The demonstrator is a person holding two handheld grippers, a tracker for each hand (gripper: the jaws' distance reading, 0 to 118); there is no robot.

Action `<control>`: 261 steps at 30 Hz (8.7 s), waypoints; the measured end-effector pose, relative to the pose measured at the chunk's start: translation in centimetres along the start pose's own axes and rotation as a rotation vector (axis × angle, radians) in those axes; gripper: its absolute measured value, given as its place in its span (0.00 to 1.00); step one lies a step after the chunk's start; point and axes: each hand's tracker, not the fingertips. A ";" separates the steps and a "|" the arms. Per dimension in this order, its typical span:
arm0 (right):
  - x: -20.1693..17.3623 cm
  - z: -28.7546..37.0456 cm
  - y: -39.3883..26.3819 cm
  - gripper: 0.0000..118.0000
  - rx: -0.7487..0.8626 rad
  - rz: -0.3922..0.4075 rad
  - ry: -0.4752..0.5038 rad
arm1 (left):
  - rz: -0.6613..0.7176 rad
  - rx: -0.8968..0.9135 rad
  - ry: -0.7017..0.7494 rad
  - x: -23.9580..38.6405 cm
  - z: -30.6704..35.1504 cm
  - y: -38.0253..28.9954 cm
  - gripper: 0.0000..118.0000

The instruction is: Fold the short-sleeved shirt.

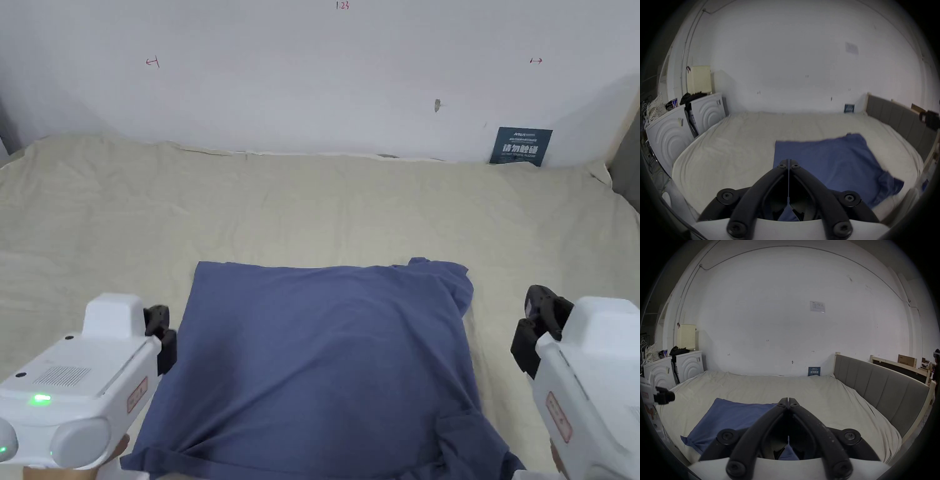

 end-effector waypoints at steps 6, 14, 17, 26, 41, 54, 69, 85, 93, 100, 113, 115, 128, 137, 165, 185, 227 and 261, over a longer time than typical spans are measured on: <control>0.0 -0.4 -0.7 0.01 -0.035 -0.006 0.006 | 0.063 -0.212 0.031 -2.4 -1.1 -4.7 0.57; -0.5 -1.2 -1.5 0.01 -0.078 -0.005 0.021 | 0.001 -0.428 0.107 -2.2 -3.8 -10.2 0.96; -0.8 -1.5 -1.8 0.01 -0.114 -0.002 0.037 | -0.001 -0.461 0.085 -1.2 -4.7 -12.1 0.84; 0.0 -1.8 -4.2 0.02 -0.230 -0.006 0.042 | 0.026 -0.483 -0.025 -0.3 -3.9 -12.3 0.03; 3.4 -4.4 -20.3 0.68 -0.730 -0.112 -0.063 | 0.112 -0.412 -0.025 -1.9 -3.2 -9.2 0.03; 4.0 -4.9 -14.5 0.06 -0.537 -0.138 0.033 | 0.182 -0.334 0.021 -3.3 -5.3 -7.9 0.03; 2.1 -21.3 -10.3 0.06 -0.507 -0.032 0.022 | 0.128 -0.341 0.039 -2.8 -19.0 -2.9 0.03; 1.0 -25.4 -12.9 0.56 -0.649 -0.022 -0.041 | 0.127 -0.467 0.083 -2.5 -22.2 -3.1 0.96; 0.4 -15.9 -4.6 0.85 -0.309 0.008 0.031 | 0.132 -0.130 0.010 -0.4 -12.2 3.3 0.96; -0.6 -7.0 -0.2 0.85 -0.045 0.057 0.002 | 0.029 0.163 0.036 2.9 -4.1 5.4 0.95; -1.7 -1.1 -1.7 0.01 0.010 0.072 -0.024 | 0.029 0.181 -0.069 4.3 -0.7 1.4 0.00; -1.7 -1.1 -1.9 0.01 0.000 0.071 -0.026 | 0.025 0.165 -0.064 4.3 -1.0 1.1 0.00; -1.4 -3.2 -2.9 0.01 -0.067 0.038 -0.011 | 0.111 -0.265 -0.078 -1.0 -9.0 -2.1 0.57; -1.4 -6.0 -4.7 0.01 -0.155 0.015 -0.014 | 0.163 -0.527 0.042 -1.9 -15.0 -6.8 0.84; 2.6 -17.6 -17.8 0.11 -0.749 -0.265 0.037 | 0.182 -0.434 -0.037 -1.8 -12.5 -4.8 0.07; 3.4 -5.0 -22.0 0.11 -0.818 -0.144 0.055 | 0.238 -0.613 -0.010 -5.7 -7.0 -16.0 0.07; -3.0 -3.9 1.8 0.01 0.038 0.025 0.026 | 0.043 0.216 -0.011 4.3 -3.9 6.0 0.00; 3.8 -29.7 -7.1 0.75 -0.511 -0.086 -0.033 | 0.047 -0.429 -0.084 -1.3 -29.2 2.3 0.03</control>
